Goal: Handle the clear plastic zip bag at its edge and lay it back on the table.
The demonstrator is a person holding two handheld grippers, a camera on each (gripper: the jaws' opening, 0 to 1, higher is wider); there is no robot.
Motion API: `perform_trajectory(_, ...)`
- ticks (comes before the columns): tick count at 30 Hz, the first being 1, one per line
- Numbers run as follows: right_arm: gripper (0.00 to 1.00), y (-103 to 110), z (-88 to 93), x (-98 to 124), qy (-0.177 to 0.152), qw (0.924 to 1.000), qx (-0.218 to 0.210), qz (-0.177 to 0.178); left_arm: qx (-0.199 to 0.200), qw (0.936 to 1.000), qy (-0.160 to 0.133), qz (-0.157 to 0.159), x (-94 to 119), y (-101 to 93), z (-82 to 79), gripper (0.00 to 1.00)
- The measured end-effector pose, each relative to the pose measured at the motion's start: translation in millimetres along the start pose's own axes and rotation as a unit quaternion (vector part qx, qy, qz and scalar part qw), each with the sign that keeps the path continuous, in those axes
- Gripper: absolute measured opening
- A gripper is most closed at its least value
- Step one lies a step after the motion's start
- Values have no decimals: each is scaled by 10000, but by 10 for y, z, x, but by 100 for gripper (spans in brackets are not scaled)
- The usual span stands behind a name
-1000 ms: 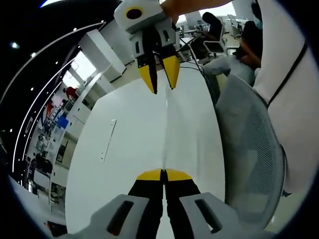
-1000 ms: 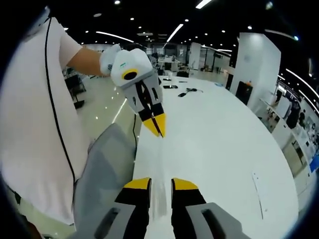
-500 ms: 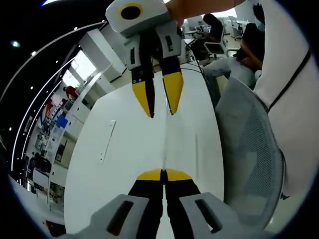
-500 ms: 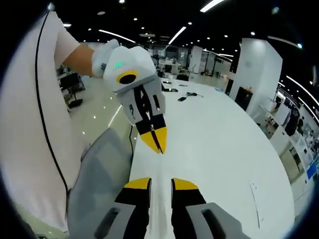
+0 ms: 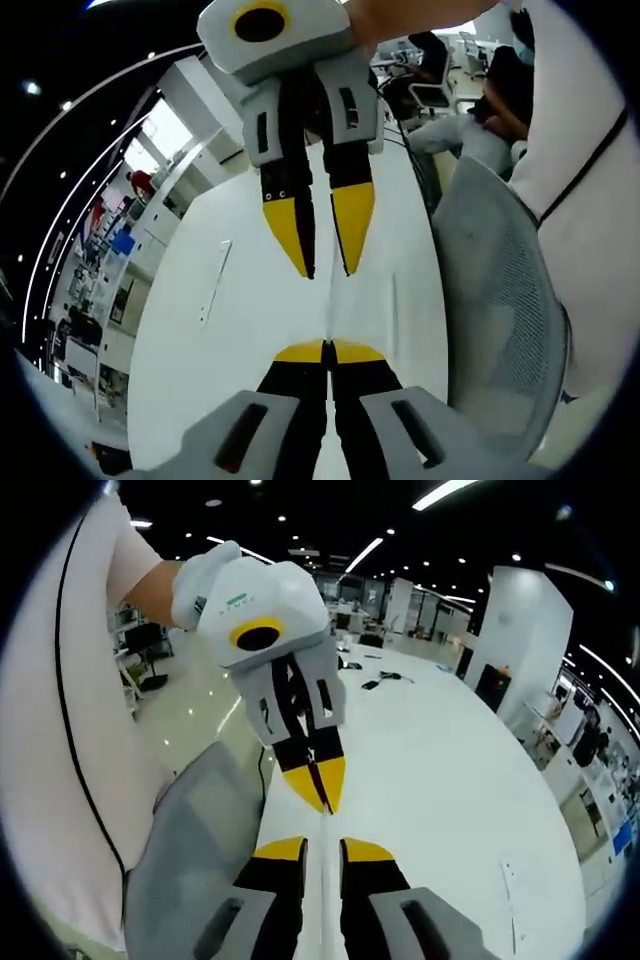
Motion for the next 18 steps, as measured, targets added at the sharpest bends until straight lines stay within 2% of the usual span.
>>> perform_trajectory(18, 4, 19, -14, -121, 60, 9997, 197, 93, 57, 10000, -2, 34, -19, 1, -40, 0)
Point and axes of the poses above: the point that each gripper's makers call its tool centre point, and the gripper's own axes: x roughly backward along the fingers, y roughly to its left, z roughly out of its underside, the point moved 10 cm from there along x, roughly backward along the fingers, and after that the axes turned 11 degrees about -x, right-handed, at the moved point
